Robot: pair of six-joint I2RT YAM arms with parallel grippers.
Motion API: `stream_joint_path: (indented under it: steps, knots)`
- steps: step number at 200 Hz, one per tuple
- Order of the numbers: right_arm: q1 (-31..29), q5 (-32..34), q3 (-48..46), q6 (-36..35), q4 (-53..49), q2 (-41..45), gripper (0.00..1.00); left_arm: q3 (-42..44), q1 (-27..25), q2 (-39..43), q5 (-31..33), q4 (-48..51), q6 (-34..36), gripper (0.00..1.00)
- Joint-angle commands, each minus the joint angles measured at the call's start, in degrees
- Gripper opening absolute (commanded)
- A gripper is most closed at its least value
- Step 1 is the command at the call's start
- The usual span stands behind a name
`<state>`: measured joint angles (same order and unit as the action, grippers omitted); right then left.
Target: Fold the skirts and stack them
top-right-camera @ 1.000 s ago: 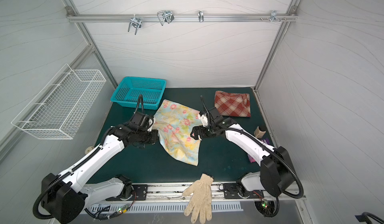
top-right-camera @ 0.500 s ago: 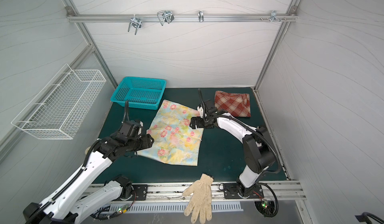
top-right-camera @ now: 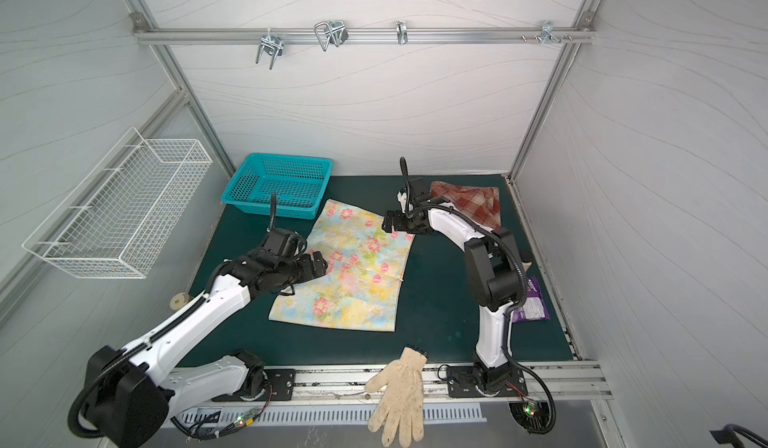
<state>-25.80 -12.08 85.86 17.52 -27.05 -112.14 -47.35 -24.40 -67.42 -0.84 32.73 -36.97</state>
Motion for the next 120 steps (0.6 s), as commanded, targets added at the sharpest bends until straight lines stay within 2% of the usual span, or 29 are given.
stream_joint_path:
  steps: [1, 44, 95, 120]
  knots:
    - [1.51, -1.71, 2.86, -0.57, -1.25, -3.96, 0.99, -3.89, 0.15, -4.08, -1.79, -8.72, -1.15, 0.99]
    - [3.89, -1.95, 5.21, -0.20, -0.50, -8.85, 0.99, -7.70, 0.47, -12.45, -2.12, -10.95, -0.43, 0.99]
    - [6.09, -0.72, 7.34, 0.14, -0.22, -11.92, 0.99, -9.45, 1.20, -19.62, -1.88, -12.95, 0.49, 0.99]
    - [6.41, -2.11, 6.86, 0.31, 0.16, -11.80, 0.99, -10.39, 1.33, -22.95, -1.40, -13.36, 0.78, 0.99]
